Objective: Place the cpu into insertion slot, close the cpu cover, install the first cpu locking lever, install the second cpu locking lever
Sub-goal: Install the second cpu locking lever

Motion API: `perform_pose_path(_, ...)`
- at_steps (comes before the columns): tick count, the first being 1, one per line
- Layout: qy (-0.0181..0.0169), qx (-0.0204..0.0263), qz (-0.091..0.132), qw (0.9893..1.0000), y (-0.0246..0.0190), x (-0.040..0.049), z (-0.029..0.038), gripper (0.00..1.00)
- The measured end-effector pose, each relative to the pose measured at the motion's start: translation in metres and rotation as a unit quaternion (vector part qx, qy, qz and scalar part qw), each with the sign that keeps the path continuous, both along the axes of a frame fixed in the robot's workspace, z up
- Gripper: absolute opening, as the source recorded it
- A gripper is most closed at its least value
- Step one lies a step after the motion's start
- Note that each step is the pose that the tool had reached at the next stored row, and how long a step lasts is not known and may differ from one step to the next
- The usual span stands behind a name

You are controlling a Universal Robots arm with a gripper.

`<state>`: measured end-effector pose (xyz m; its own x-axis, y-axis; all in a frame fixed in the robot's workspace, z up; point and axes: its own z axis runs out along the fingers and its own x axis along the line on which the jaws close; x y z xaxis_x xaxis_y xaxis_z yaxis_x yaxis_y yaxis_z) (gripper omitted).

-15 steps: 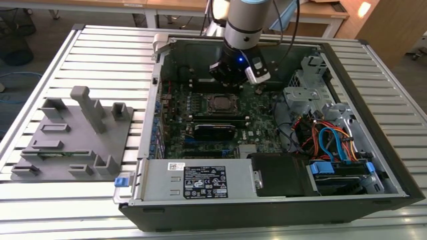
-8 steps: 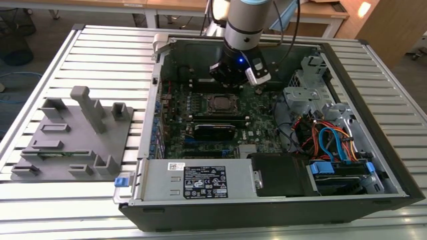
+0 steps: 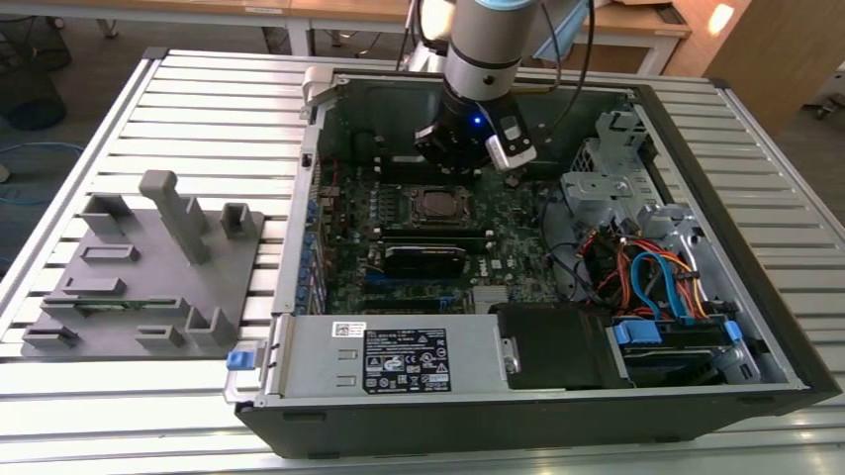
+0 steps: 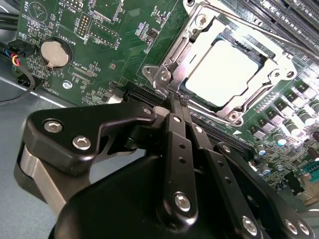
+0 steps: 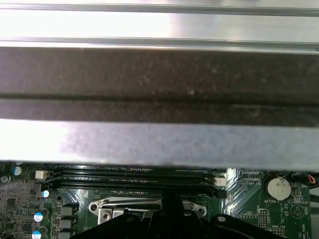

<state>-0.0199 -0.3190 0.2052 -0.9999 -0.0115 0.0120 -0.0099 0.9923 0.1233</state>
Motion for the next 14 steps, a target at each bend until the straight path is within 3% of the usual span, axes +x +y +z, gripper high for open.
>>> perform_pose_path(14,0.0,-0.0001,0.0,1.0,-0.0076,0.0,0.0001,0.1)
